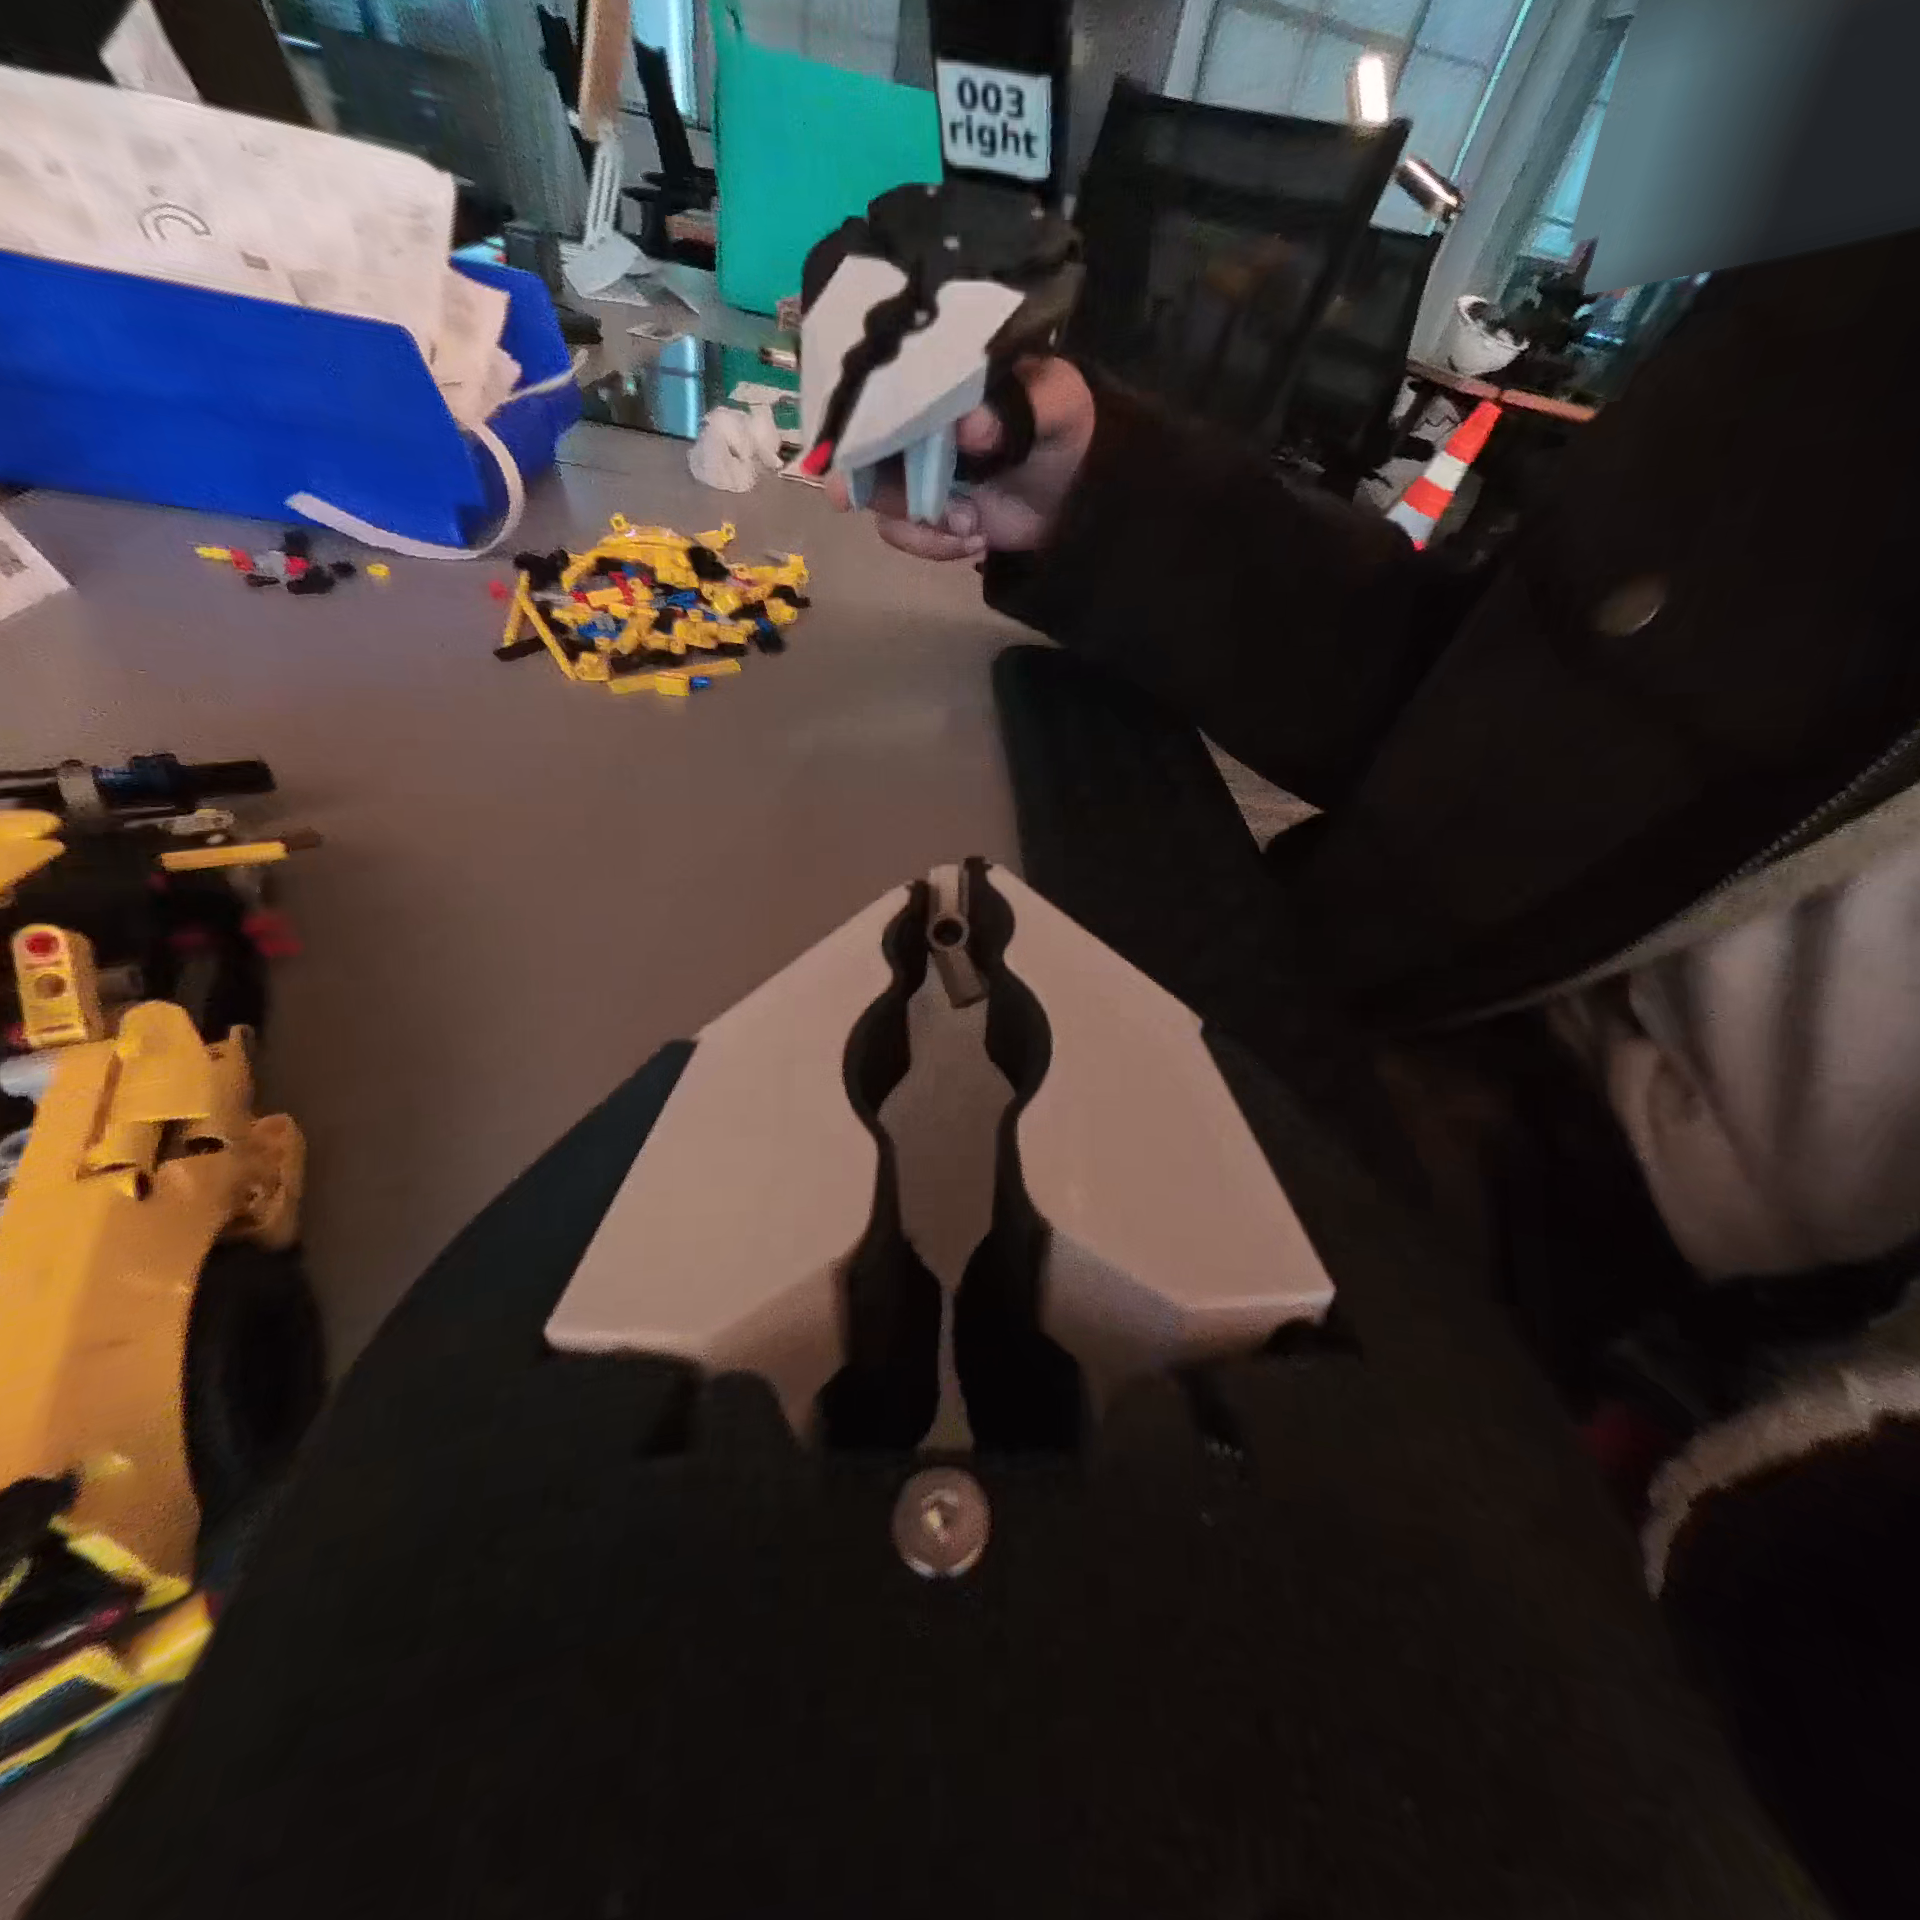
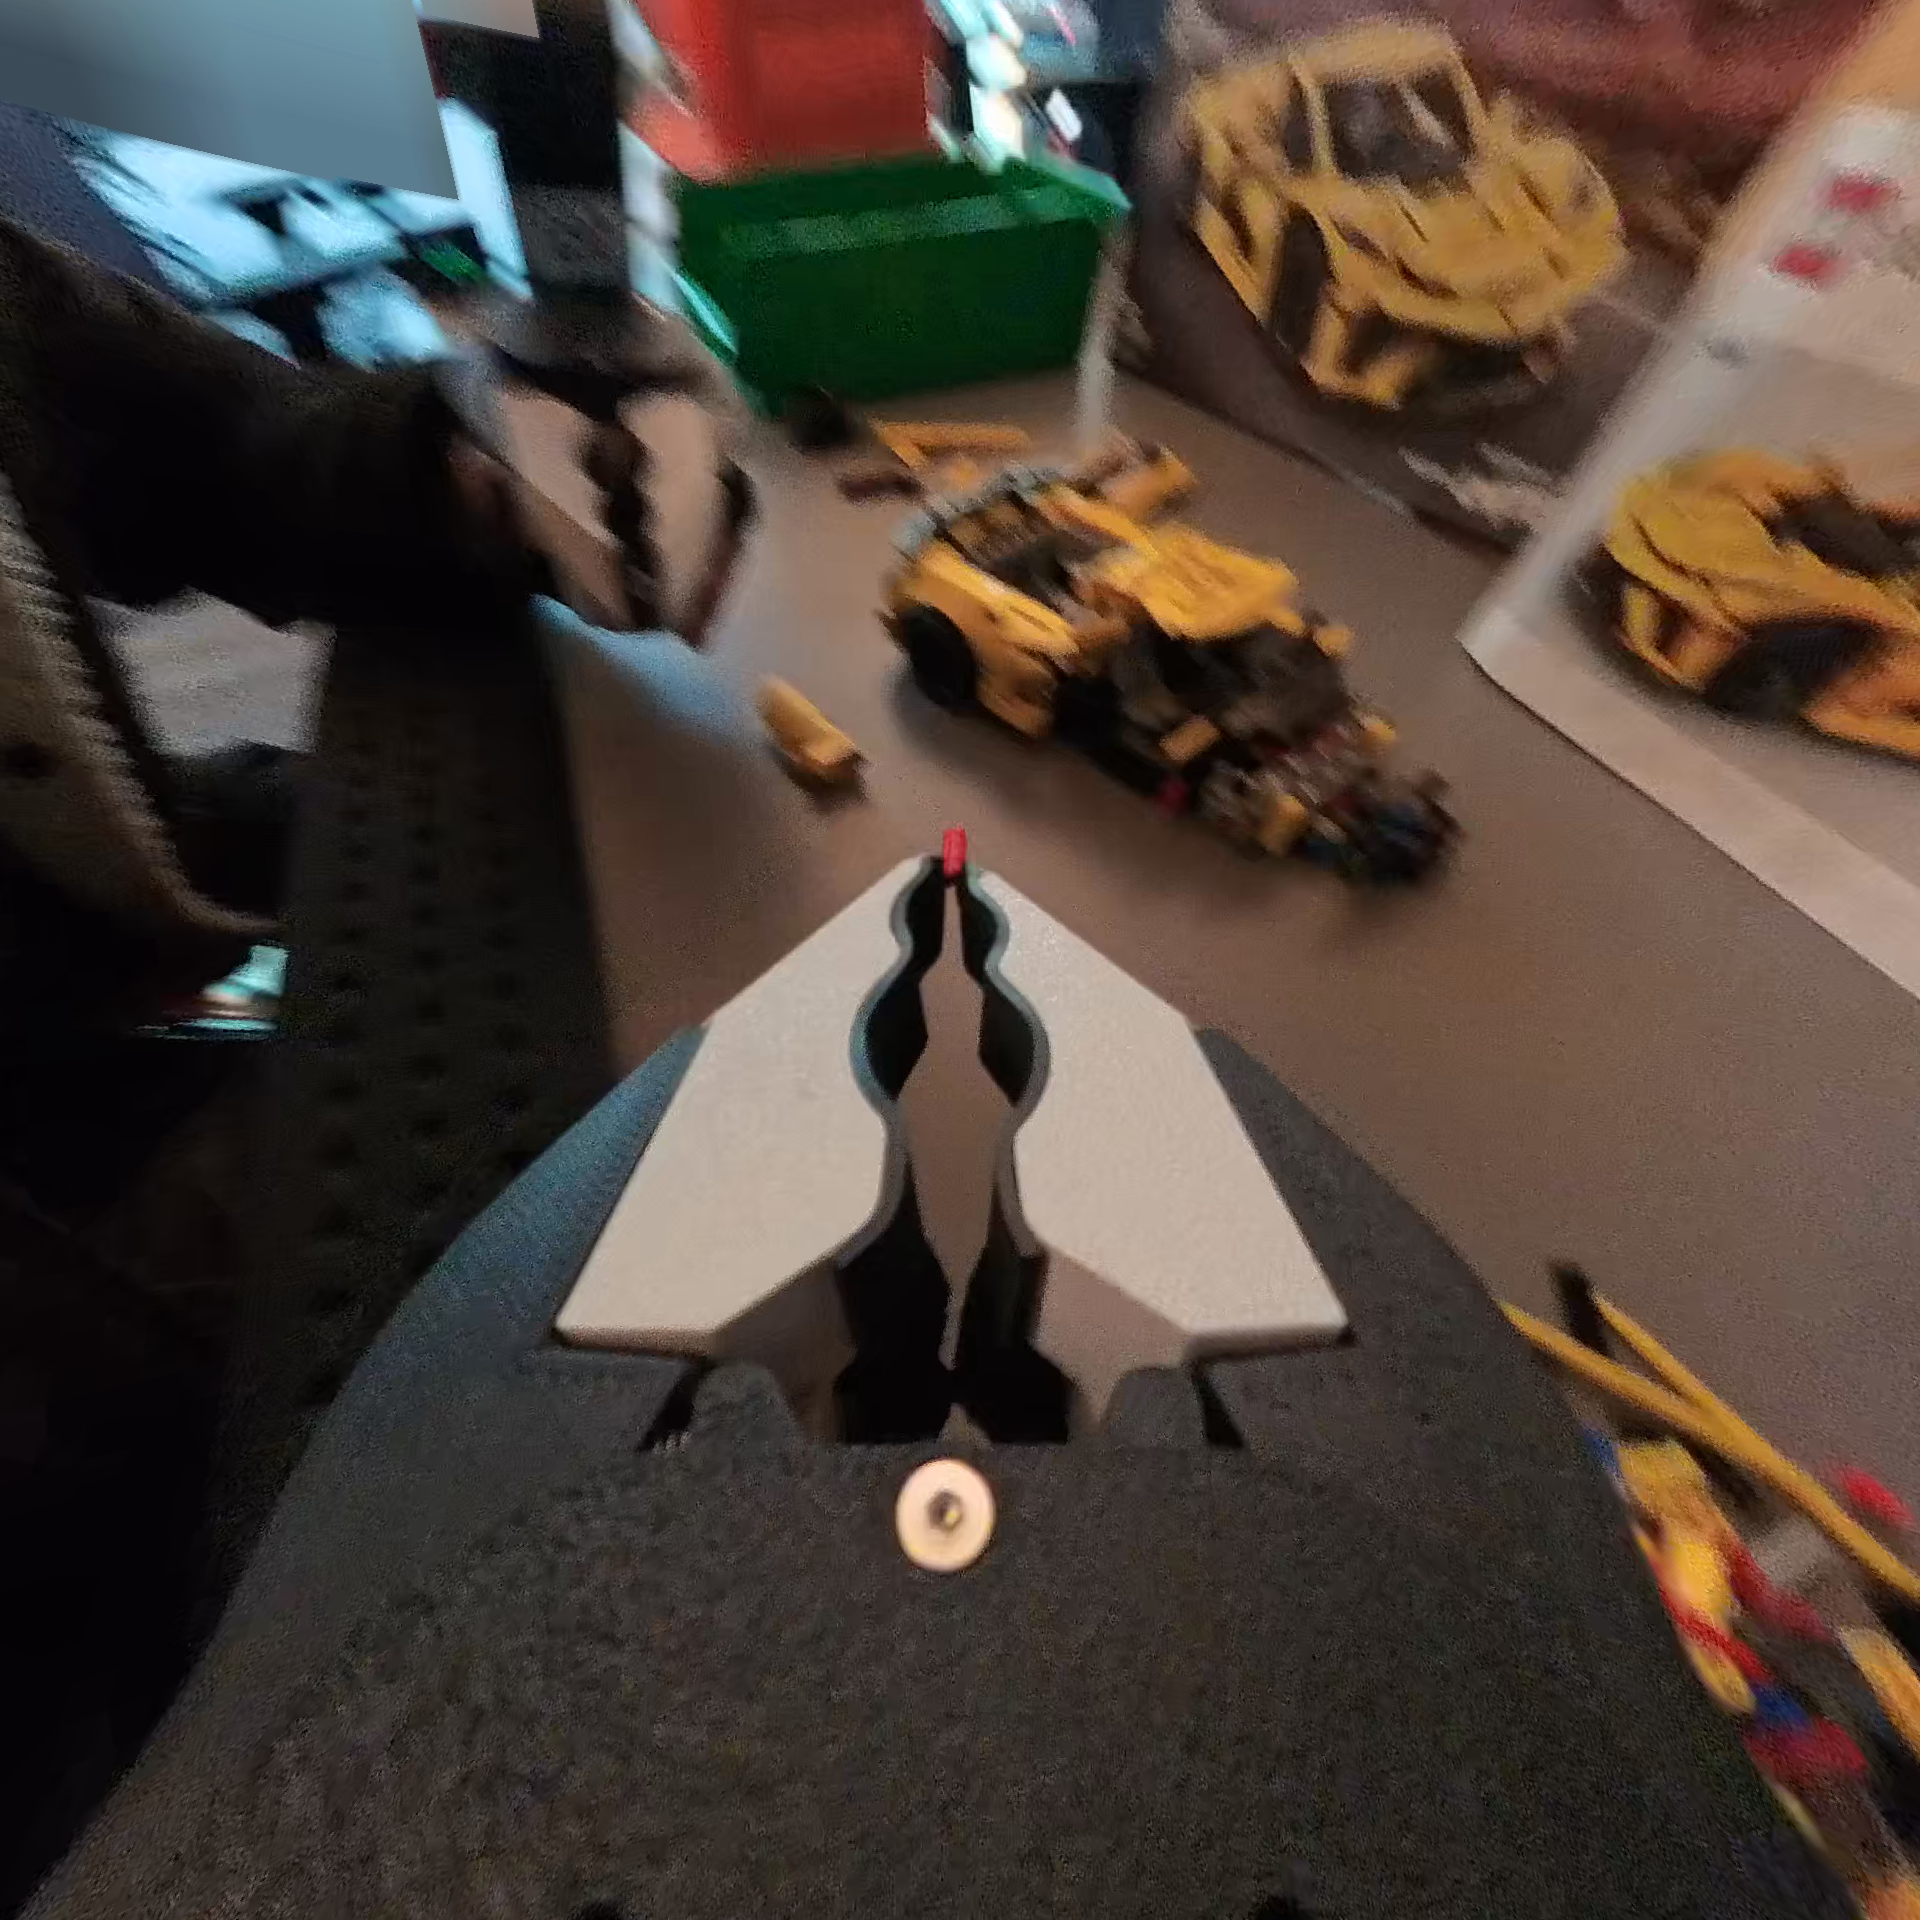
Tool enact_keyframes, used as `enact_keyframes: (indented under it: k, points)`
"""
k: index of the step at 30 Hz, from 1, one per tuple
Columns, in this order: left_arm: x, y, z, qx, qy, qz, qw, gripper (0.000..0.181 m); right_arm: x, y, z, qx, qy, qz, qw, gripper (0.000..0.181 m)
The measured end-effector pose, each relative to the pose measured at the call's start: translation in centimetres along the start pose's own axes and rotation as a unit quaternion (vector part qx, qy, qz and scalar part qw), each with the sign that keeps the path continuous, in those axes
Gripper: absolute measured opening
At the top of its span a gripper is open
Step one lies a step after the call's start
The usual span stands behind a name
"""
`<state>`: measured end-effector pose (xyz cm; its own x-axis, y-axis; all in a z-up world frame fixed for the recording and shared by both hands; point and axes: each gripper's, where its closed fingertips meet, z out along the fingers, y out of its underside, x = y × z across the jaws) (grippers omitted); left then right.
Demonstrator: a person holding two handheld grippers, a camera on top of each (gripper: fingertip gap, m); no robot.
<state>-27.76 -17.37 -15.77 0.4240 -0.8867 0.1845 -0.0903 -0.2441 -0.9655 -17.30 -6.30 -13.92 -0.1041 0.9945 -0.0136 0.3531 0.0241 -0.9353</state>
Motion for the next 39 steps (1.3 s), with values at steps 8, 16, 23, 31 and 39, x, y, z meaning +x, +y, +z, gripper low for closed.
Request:
enact_keyframes:
  k: [8,16,23,31,39]
  points:
    - [-1.8,-1.7,-1.5,0.065,-0.006,-0.085,0.994,0.007,13.6,11.1,-6.4,-0.187,0.364,0.118,0.905,0.003]
    - [-4.3,-3.8,-1.8,0.102,0.014,-0.147,0.984,0.007,14.5,8.7,-7.1,-0.152,0.400,0.123,0.895,0.034]
    - [-8.0,-5.2,-4.8,0.217,0.062,-0.295,0.929,0.006,0.1,-6.4,11.3,0.069,0.184,-0.081,0.977,0.024]
    - [-7.3,-5.1,-4.6,0.240,0.096,-0.337,0.905,0.006,-4.2,-7.0,17.1,0.062,0.172,-0.164,0.969,0.017]
    - [-6.8,-5.4,-4.2,0.255,0.085,-0.340,0.901,0.006,-4.5,-7.5,17.1,0.072,0.200,-0.190,0.958,0.011]
